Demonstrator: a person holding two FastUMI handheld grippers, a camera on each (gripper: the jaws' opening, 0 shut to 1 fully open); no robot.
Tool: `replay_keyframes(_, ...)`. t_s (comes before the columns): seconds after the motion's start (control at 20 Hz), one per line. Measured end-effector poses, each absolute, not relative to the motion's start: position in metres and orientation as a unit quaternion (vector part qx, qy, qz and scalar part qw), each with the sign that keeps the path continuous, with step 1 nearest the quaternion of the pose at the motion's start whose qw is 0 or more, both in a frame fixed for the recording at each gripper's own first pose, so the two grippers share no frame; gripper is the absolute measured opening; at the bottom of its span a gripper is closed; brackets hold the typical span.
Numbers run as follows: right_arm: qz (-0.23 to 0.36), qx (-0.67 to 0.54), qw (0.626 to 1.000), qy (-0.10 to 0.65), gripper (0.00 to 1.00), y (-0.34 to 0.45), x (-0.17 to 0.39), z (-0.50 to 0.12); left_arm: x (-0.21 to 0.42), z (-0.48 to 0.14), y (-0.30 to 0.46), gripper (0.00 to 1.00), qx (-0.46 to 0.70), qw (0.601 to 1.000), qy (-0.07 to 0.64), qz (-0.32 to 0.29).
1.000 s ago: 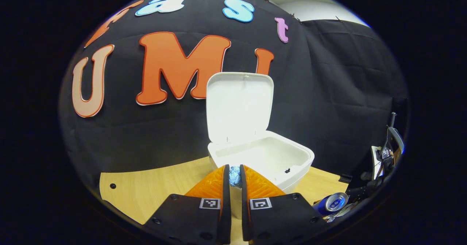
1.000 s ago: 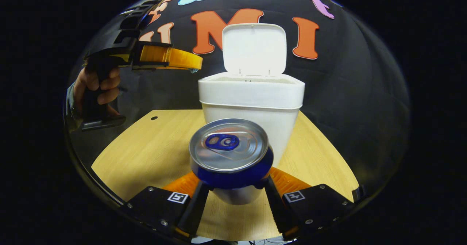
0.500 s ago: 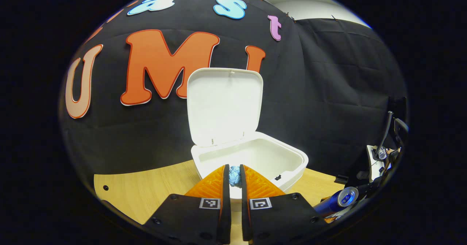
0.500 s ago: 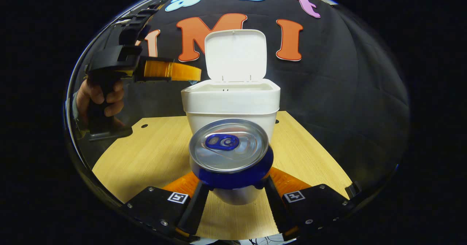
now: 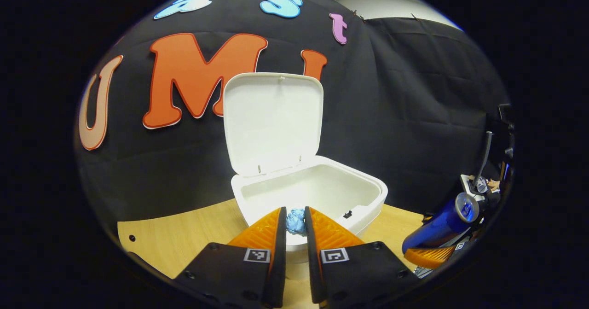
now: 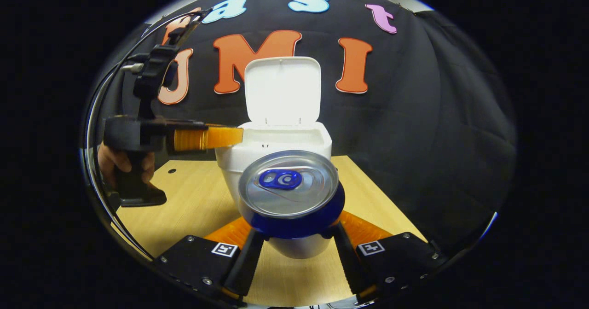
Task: Press the lid of the desktop garbage bin to open it, pick up the crumpled paper on the desktop and throw it into the bin, then pick up the pop can on the desktop and drop it into the bin, and finally close the garbage bin lid.
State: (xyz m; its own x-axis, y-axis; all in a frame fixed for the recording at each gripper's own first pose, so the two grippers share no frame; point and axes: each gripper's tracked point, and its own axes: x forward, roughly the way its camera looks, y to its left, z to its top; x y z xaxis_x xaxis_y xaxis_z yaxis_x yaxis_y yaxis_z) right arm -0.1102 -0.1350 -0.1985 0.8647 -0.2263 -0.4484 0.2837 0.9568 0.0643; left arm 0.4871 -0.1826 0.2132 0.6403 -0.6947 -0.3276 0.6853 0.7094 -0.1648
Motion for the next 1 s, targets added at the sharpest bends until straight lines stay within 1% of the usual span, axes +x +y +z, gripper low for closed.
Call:
replay_keyframes(0.05, -0.134, 0.061, 0.965, 0.218, 0.80, -0.139, -0.106, -0.193, 0.486, 0.212, -0.183, 0.24, -0.010, 0.906, 0.186, -0.381)
replay_keyframes(0.1, -0.135, 0.058, 0.966, 0.212, 0.80, -0.143, -0.102, -0.187, 0.486, 0.212, -0.183, 0.29, -0.009, 0.906, 0.186, -0.380)
replay_keyframes(0.15, -0.134, 0.056, 0.968, 0.206, 0.80, -0.147, -0.097, -0.181, 0.487, 0.212, -0.182, 0.29, -0.008, 0.907, 0.183, -0.379)
replay_keyframes(0.2, -0.134, 0.053, 0.969, 0.200, 0.80, -0.150, -0.093, -0.175, 0.488, 0.212, -0.181, 0.33, -0.007, 0.907, 0.184, -0.378)
replay_keyframes(0.3, -0.133, 0.051, 0.972, 0.186, 0.80, -0.158, -0.084, -0.161, 0.490, 0.212, -0.179, 0.35, -0.007, 0.909, 0.182, -0.374)
replay_keyframes(0.35, -0.132, 0.051, 0.974, 0.179, 0.80, -0.160, -0.079, -0.155, 0.490, 0.212, -0.177, 0.42, -0.007, 0.910, 0.183, -0.373)
replay_keyframes(0.4, -0.131, 0.049, 0.975, 0.171, 0.80, -0.163, -0.074, -0.147, 0.490, 0.213, -0.176, 0.44, -0.007, 0.910, 0.183, -0.372)
replay_keyframes(0.45, -0.129, 0.048, 0.977, 0.163, 0.80, -0.165, -0.069, -0.141, 0.489, 0.213, -0.176, 0.44, -0.009, 0.910, 0.181, -0.374)
replay_keyframes(0.55, -0.125, 0.043, 0.979, 0.153, 0.80, -0.167, -0.059, -0.130, 0.488, 0.215, -0.171, 0.53, -0.003, 0.912, 0.176, -0.371)
replay_keyframes(0.65, -0.119, 0.035, 0.981, 0.148, 0.80, -0.168, -0.048, -0.124, 0.487, 0.218, -0.165, 0.66, 0.010, 0.916, 0.169, -0.364)
replay_keyframes(0.7, -0.115, 0.029, 0.982, 0.145, 0.80, -0.168, -0.044, -0.123, 0.487, 0.220, -0.162, 0.80, 0.016, 0.917, 0.165, -0.363)
replay_keyframes(0.75, -0.112, 0.024, 0.983, 0.144, 0.80, -0.169, -0.040, -0.121, 0.488, 0.224, -0.158, 0.82, 0.018, 0.919, 0.158, -0.360)
replay_keyframes(0.8, -0.108, 0.022, 0.984, 0.143, 0.80, -0.168, -0.035, -0.120, 0.488, 0.227, -0.153, 0.93, 0.019, 0.922, 0.151, -0.357)
replay_keyframes(0.85, -0.105, 0.022, 0.984, 0.141, 0.80, -0.168, -0.030, -0.118, 0.488, 0.230, -0.149, 0.97, 0.022, 0.924, 0.146, -0.352)
replay_keyframes(0.9, -0.101, 0.023, 0.985, 0.140, 0.80, -0.167, -0.026, -0.117, 0.489, 0.230, -0.143, 0.99, 0.025, 0.927, 0.144, -0.346)
replay_keyframes(1.0, -0.092, 0.022, 0.986, 0.137, 0.80, -0.166, -0.017, -0.114, 0.489, 0.231, -0.132, 0.99, 0.027, 0.932, 0.143, -0.332)
